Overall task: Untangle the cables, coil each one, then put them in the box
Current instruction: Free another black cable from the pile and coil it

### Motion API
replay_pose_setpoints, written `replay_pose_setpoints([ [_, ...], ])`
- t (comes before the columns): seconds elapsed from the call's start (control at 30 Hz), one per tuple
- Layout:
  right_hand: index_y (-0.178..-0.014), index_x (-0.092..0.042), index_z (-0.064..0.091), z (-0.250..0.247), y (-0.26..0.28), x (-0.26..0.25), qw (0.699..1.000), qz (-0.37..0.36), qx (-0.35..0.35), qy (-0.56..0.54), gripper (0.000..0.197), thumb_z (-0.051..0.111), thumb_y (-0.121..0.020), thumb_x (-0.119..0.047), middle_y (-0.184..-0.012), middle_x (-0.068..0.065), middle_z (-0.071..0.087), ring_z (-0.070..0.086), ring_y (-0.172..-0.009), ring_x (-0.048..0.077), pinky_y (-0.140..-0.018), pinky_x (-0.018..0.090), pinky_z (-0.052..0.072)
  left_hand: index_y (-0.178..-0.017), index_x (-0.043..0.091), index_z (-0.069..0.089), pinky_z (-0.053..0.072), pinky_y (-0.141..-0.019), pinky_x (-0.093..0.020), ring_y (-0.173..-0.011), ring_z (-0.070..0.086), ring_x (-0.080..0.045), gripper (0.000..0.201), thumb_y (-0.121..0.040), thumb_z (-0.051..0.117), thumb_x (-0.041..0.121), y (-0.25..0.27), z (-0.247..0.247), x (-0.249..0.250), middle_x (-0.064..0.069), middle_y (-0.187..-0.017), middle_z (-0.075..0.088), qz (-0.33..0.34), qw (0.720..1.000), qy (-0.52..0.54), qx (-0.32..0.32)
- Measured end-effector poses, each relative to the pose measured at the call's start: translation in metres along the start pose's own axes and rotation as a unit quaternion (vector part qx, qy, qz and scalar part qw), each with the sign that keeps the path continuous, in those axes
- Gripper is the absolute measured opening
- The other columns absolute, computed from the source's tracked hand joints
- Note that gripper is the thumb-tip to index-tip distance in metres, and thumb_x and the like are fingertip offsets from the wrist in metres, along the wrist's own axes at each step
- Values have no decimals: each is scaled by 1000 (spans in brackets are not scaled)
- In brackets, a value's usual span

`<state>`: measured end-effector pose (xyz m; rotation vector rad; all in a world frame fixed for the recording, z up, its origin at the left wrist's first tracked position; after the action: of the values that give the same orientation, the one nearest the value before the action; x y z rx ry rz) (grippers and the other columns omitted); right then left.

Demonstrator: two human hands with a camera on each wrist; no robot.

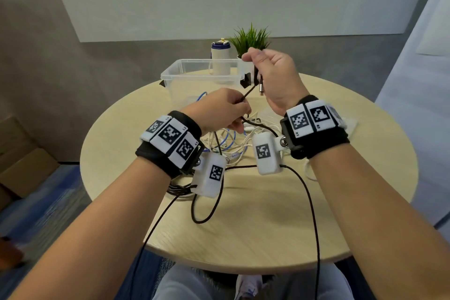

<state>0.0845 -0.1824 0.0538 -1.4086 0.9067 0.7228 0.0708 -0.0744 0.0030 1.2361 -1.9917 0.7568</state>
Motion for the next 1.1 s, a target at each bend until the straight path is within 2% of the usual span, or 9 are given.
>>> replay_pose_setpoints([
  [0.07,-90,-14,68,-3,2,-1,996,-16,5,86,23,49,-98,-24,-81,15,68,55,-72,18,-66,19,41,-84,12,58,52,-63,-22,-62,66,-15,17,-97,46,15,7,1,2,-2,-69,59,2,1000,-10,-22],
  [0.17,-93,-14,69,-3,2,0,985,-23,-19,168,22,49,-98,-22,-92,7,68,57,-88,13,-72,15,42,-82,15,56,50,-69,-27,-70,67,-18,19,-98,46,15,15,-1,6,-1,-69,63,8,999,2,-43],
  [0.3,-90,-13,65,6,7,14,970,1,-102,219,22,46,-99,-21,-83,2,72,64,-92,23,-91,35,47,-76,19,54,37,-51,-25,-54,54,-18,21,-96,45,17,12,-34,14,-3,-67,58,38,996,33,79],
  [0.5,-73,-18,59,17,24,21,979,47,-161,118,32,48,-98,-35,-47,-10,51,52,-52,7,-77,35,45,-79,13,53,42,-41,-17,-41,54,-5,22,-98,43,7,8,-60,13,-3,-68,54,39,972,138,187],
  [0.73,-64,-16,40,8,19,5,980,92,-136,-116,41,38,-102,-31,-42,-5,29,28,-40,13,-61,31,48,-83,9,50,56,-54,-22,-56,67,-15,19,-100,41,8,5,-20,-4,-9,-80,61,-9,987,127,97],
  [0.83,-64,-16,41,-4,12,-2,965,112,-77,-223,43,33,-103,-33,-47,-1,48,40,-42,16,-57,29,45,-85,6,50,54,-49,-21,-50,66,-13,19,-100,39,7,9,4,-6,-9,-80,63,-22,995,83,46],
  [0.93,-70,-11,46,-12,7,-7,941,114,-45,-316,42,31,-104,-31,-84,15,72,70,-72,25,-65,31,53,-83,8,50,52,-46,-19,-50,66,-13,20,-100,38,8,13,21,-6,-10,-81,63,-25,999,37,0],
  [1.03,-81,-5,53,-22,-1,-1,943,98,-17,-317,37,35,-103,-27,-111,22,64,66,-103,29,-87,34,53,-84,9,50,55,-53,-21,-60,69,-17,19,-100,40,9,18,38,-10,-9,-81,63,-43,996,0,-73],
  [1.1,-82,-6,59,-28,-5,3,962,77,-3,-261,32,43,-99,-27,-107,18,61,60,-96,25,-83,34,48,-85,10,49,57,-59,-23,-64,70,-18,18,-100,40,10,25,45,-12,-8,-81,63,-57,992,-6,-116],
])
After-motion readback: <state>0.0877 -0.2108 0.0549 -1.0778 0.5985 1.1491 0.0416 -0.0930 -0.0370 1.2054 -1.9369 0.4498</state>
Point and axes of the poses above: each hand's wrist, its own y-axis away from the middle knuckle, its own z-axis out of the palm, x = y × z, the point moved 9 cm from there along -y, towards the middle knuckle
